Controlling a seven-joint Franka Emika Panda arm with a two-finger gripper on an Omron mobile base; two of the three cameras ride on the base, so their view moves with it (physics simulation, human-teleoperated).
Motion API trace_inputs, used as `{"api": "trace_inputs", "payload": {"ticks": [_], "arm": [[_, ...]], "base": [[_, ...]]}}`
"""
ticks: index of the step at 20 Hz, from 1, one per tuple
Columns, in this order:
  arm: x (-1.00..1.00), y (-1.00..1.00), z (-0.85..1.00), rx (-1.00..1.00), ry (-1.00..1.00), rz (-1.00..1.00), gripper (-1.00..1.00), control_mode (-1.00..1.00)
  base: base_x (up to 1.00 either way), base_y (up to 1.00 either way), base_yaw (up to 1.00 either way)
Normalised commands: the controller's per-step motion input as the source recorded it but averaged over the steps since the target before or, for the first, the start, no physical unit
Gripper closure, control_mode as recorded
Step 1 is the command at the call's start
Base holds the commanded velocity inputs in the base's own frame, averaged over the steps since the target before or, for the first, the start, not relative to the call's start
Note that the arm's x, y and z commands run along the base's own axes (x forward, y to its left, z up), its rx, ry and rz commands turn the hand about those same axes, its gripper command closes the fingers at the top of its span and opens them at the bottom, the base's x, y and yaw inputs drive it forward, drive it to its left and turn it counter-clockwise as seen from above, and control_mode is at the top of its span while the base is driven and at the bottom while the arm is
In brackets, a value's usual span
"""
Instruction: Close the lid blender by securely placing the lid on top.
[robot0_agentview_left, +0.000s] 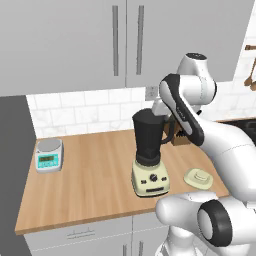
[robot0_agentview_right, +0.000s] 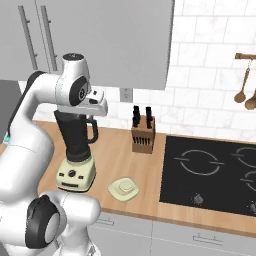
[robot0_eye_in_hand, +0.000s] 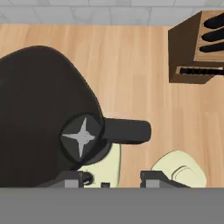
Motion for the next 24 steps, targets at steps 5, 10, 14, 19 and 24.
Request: {"api": "trace_inputs", "payload": {"ticks": [5,10,14,19,24], "arm": [[-0.17,0.06,-0.06,0.00,-0.07,0.00,-1.00,-1.00],[-0.56,-0.55,-0.17,0.00,-0.12,-0.05,-1.00,-1.00],[-0.46,-0.94,-0.42,0.03,-0.02,-0.05,-1.00,-1.00],[-0.04,-0.69,-0.52,0.03,0.04,0.00,-1.00,-1.00],[0.21,-0.54,-0.48,0.01,0.14,0.00,-1.00,-1.00]], "base": [[0.00,0.00,0.00],[0.00,0.00,0.00],[0.00,0.00,0.00],[0.00,0.00,0.00],[0.00,0.00,0.00]]}}
